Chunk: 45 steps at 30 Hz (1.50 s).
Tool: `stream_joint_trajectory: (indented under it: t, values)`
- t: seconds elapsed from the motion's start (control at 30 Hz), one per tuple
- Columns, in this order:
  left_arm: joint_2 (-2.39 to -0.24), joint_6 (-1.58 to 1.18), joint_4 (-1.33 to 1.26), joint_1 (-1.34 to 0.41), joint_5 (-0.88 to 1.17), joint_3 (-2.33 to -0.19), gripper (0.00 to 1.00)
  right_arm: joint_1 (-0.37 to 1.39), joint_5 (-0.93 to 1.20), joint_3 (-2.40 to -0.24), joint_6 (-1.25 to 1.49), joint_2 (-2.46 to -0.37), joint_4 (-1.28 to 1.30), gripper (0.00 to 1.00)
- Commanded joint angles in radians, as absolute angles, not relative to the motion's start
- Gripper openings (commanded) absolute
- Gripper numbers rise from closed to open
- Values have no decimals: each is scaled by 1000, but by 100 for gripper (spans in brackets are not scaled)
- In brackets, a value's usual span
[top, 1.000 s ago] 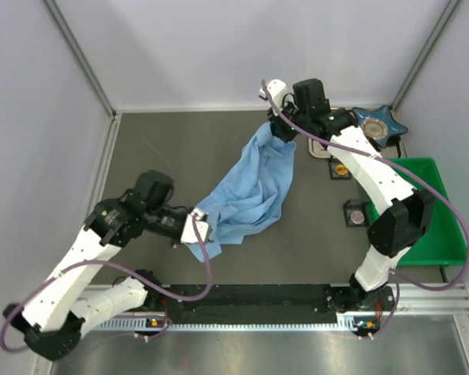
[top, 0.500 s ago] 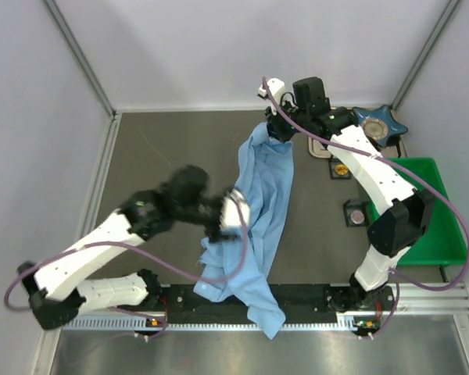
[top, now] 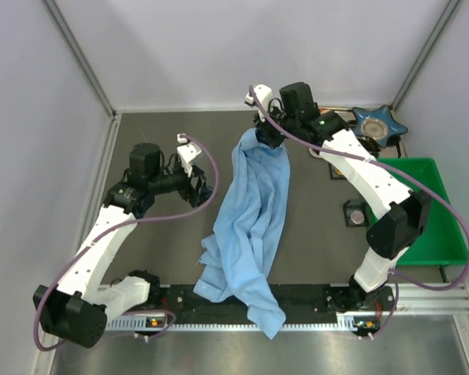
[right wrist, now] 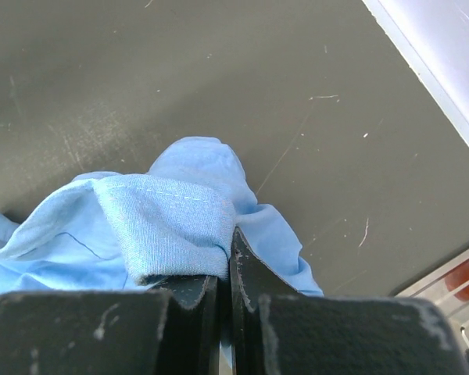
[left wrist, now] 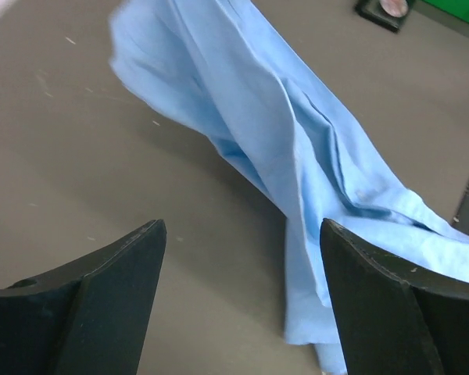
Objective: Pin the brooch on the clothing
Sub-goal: Flatten out the clothes at the center of the board.
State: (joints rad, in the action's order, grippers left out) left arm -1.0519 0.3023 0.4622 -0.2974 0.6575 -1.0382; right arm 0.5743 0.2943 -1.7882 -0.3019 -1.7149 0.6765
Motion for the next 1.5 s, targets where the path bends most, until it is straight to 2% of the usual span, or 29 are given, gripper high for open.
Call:
stream_joint_trajectory:
  t: [0.0, 0.47, 0.63, 0.7, 0.77, 0.8, 0.93, 1.0, 1.03, 1.1, 1.13, 1.27, 1.47]
  values:
    - [-1005, 180, 287, -298, 775, -939, 85, 583, 258, -1838, -285, -1646, 637, 0]
    - [-1081, 12, 22, -403, 726, -821, 82, 606, 216, -1870, -268, -1654, 632, 0]
    - [-1107, 3, -24, -466, 582, -810, 82, 609, 210, -1875, -258, -1657, 634, 0]
    - [-1121, 5, -25, -479, 475, -814, 75, 614, 212, -1868, -256, -1651, 634, 0]
    - [-1132, 5, -23, -476, 421, -819, 64, 620, 216, -1859, -253, -1643, 632, 0]
    - [-1132, 5, -23, -477, 364, -819, 55, 623, 218, -1856, -253, -1641, 632, 0]
    - [-1135, -23, -20, -474, 353, -822, 48, 649, 207, -1841, -261, -1638, 630, 0]
    - [-1141, -34, -23, -476, 371, -822, 37, 652, 207, -1835, -258, -1641, 629, 0]
    - [-1146, -50, -9, -471, 376, -825, 26, 656, 204, -1836, -255, -1641, 624, 0]
    - [-1152, -70, -3, -443, 426, -831, 14, 660, 199, -1838, -253, -1647, 621, 0]
    - [-1147, -77, -5, -430, 437, -833, 2, 660, 196, -1838, -249, -1647, 618, 0]
    - [-1105, -80, 87, -303, 393, -838, 0, 670, 190, -1826, -219, -1657, 614, 0]
    - [-1124, -64, 222, -66, 376, -871, 0, 825, 199, -1743, -264, -1686, 617, 0]
